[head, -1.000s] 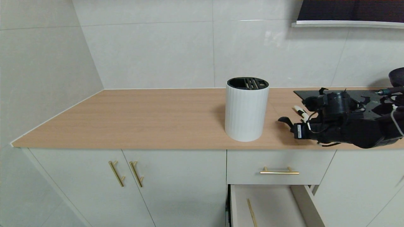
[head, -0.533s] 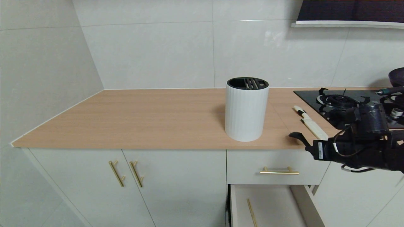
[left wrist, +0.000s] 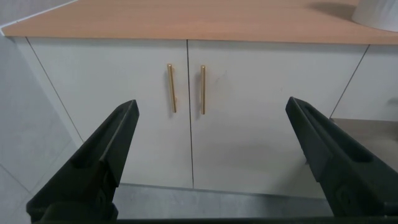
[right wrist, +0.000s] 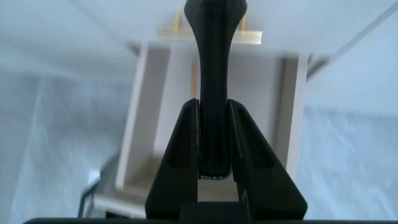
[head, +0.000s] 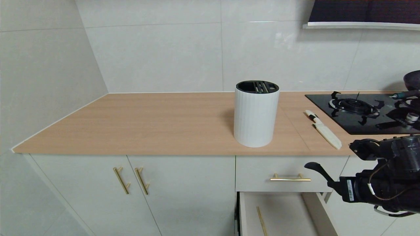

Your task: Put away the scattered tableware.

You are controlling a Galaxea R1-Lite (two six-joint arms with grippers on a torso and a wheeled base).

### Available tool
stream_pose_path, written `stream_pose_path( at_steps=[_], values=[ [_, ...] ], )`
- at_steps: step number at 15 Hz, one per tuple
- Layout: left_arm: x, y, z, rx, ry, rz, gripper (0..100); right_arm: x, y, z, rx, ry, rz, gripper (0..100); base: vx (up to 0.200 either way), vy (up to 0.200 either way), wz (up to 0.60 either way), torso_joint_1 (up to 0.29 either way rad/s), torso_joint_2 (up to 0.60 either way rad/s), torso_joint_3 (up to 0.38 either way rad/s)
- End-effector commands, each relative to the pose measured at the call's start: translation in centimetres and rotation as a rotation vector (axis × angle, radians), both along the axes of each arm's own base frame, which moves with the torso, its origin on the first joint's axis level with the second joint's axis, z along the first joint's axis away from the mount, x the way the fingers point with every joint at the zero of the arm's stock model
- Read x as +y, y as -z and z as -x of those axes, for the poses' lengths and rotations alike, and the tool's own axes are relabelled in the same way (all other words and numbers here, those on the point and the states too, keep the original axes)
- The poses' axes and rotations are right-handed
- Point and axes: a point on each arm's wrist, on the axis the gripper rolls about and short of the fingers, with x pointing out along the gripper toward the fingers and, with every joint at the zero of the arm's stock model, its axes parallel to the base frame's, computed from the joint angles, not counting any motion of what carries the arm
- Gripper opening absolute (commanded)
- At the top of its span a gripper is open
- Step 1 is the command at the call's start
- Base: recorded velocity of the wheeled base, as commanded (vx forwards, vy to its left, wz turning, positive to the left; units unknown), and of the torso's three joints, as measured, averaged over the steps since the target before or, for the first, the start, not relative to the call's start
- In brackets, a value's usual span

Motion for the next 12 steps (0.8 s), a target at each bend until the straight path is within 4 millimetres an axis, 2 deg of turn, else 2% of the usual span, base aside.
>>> stream_pose_path(
  at_steps=[1, 12],
  values=[
    [0.0, 0.0, 0.0, 0.002, -0.001, 0.001, 100, 0.2, 0.8, 0.2, 0.033, -0.014, 0.012, 0, 0.000, 0.000, 0.00, 0.000, 0.00, 0.000],
    [0.0, 0.0, 0.0, 0.000, -0.001, 0.001, 100, 0.6, 4.1, -1.2, 0.134, -0.012, 0.046, 0, 0.000, 0.000, 0.00, -0.006, 0.01, 0.008]
  ],
)
